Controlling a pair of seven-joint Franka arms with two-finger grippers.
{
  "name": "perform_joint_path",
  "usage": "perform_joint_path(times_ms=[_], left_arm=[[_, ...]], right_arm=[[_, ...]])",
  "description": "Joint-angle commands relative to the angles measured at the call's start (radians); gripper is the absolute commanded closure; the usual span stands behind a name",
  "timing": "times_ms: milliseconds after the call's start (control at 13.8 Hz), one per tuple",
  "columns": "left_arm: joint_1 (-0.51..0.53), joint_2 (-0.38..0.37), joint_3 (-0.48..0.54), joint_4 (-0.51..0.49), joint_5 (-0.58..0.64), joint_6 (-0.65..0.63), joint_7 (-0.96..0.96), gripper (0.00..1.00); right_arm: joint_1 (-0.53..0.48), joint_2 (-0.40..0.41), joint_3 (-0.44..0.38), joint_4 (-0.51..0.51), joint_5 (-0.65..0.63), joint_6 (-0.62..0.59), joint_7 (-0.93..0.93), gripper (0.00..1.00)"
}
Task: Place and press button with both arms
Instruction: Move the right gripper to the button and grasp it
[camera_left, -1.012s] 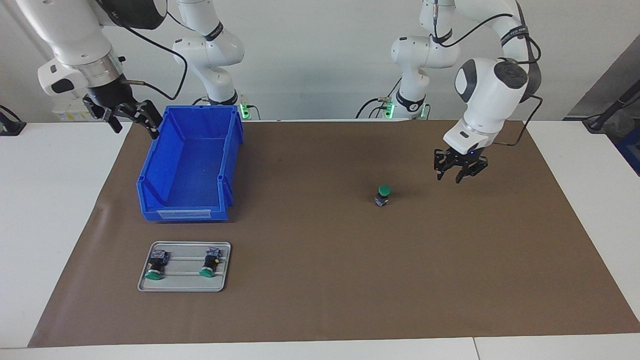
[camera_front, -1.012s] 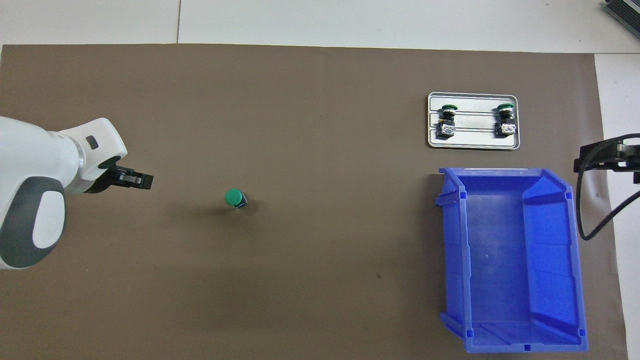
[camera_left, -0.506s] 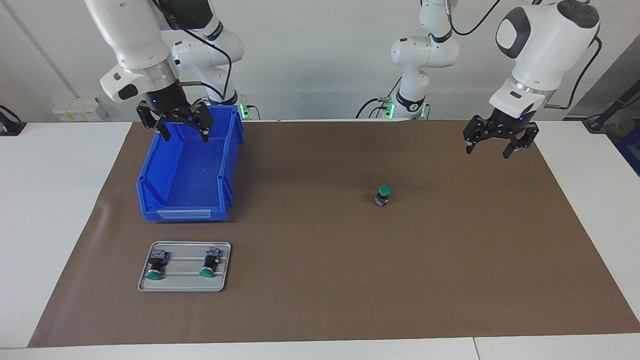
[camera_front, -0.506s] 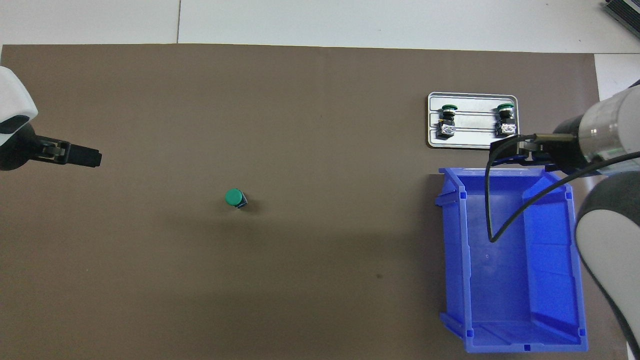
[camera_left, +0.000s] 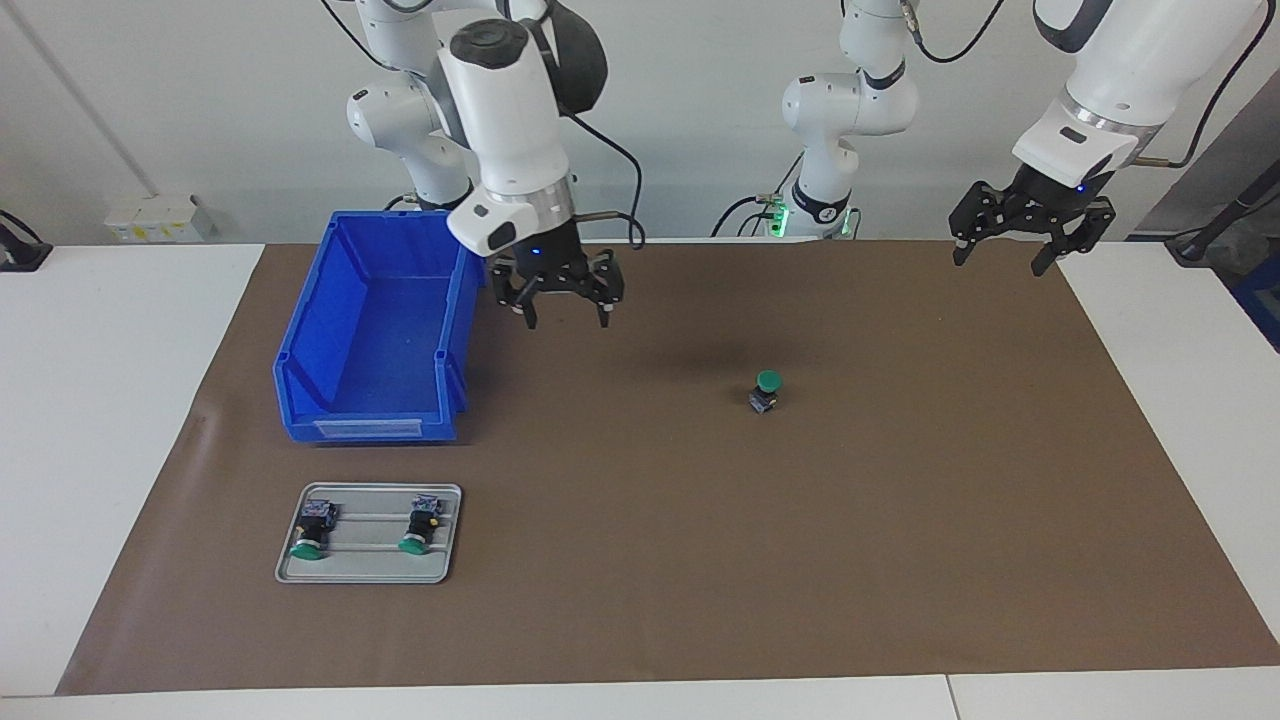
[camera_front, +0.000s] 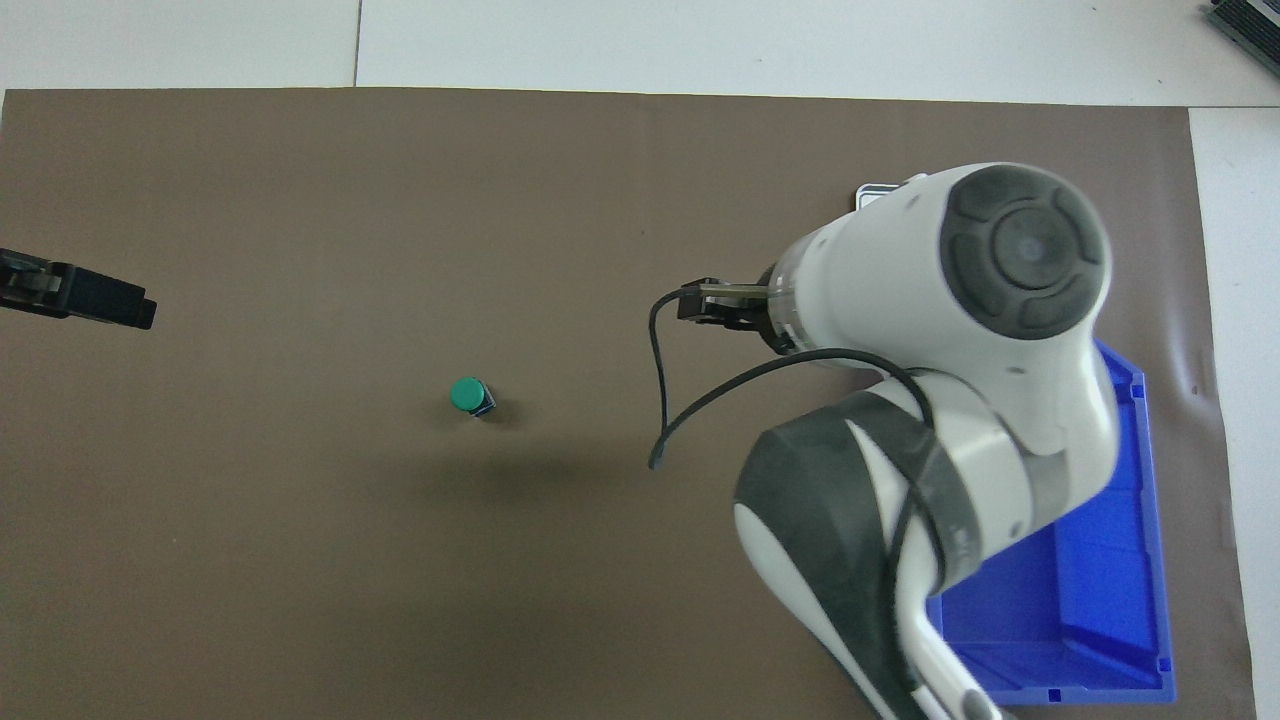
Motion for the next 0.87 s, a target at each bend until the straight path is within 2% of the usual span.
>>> perform_joint_path(times_ms=[0,217,361,578,795], left_arm=[[0.025,-0.008,-0.006,-0.01,-0.002,-0.029,-0.016,0.0],[0.025,-0.043,-0.006,-0.061,-0.002,-0.028,-0.023,0.0],[0.025,-0.042,-0.006,-0.057,0.0,-0.021,-0.024,0.0],[0.027,-0.037,-0.006,-0.052,0.0,0.005,-0.024,0.0],[0.027,-0.036,-0.006,-0.049,0.004,0.005,-0.026,0.0]], right_arm=[[0.097,0.124,-0.006,0.064,0.024,0.132,0.063,0.0],[0.183,0.176,-0.006,0.064,0.026,0.256,0.068,0.0],[0.211,0.207,-0.004,0.049,0.02,0.337,0.03,0.0],[0.257,0.278,0.001,0.049,0.004,0.411,-0.056,0.0],[0.288,0.349,0.002,0.052,-0.08,0.447,-0.058,0.0]])
